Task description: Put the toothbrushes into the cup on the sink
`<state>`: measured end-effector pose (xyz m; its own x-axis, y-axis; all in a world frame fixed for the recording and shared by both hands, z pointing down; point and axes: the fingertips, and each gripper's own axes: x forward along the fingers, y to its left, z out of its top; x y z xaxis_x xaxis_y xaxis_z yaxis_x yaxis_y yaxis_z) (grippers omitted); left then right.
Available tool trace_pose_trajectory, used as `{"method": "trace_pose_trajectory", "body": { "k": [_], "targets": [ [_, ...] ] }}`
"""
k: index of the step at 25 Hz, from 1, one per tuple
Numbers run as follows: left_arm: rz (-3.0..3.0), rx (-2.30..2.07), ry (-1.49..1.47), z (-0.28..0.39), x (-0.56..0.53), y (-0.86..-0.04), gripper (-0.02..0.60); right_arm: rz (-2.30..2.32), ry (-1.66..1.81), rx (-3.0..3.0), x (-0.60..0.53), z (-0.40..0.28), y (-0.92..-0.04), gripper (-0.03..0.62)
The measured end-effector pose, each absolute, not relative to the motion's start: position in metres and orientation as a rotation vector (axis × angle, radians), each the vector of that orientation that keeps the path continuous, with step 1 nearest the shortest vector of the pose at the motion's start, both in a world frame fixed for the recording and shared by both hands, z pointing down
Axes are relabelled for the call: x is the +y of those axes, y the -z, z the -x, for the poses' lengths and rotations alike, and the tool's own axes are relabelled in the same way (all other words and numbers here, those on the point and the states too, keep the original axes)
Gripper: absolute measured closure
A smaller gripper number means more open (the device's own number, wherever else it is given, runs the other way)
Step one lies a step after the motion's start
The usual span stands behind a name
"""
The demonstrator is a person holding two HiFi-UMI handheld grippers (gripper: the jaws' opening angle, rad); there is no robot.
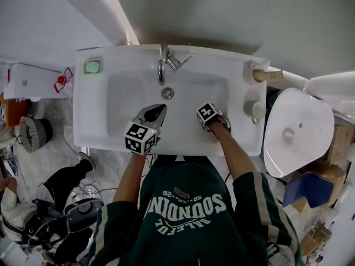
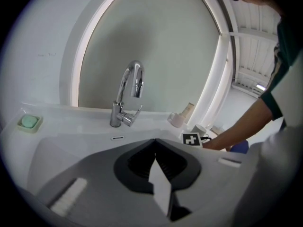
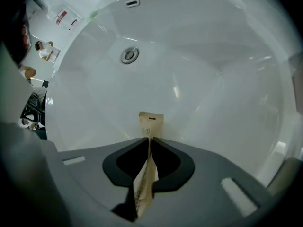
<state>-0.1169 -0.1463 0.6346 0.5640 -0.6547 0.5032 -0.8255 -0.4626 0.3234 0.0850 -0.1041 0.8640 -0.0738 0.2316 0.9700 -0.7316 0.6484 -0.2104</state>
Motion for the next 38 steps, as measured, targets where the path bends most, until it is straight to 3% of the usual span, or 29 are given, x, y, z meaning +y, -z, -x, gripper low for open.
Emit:
{"method": "trace_pose_trajectory", "body": {
  "k": [25, 38],
  "targets": [
    [-2.444, -1.161, -0.379, 0.088, -0.186, -0.582, 0.531, -0.77, -0.66, -1.887, -0.185, -0.08, -0.724, 0.572],
    [-2.531, -1.095, -0.38, 0.046, -0.195, -0.562, 0.531, -0.927, -0.603, -2.007, -0.19, -0.109, -0.671, 0.572]
  ]
}}
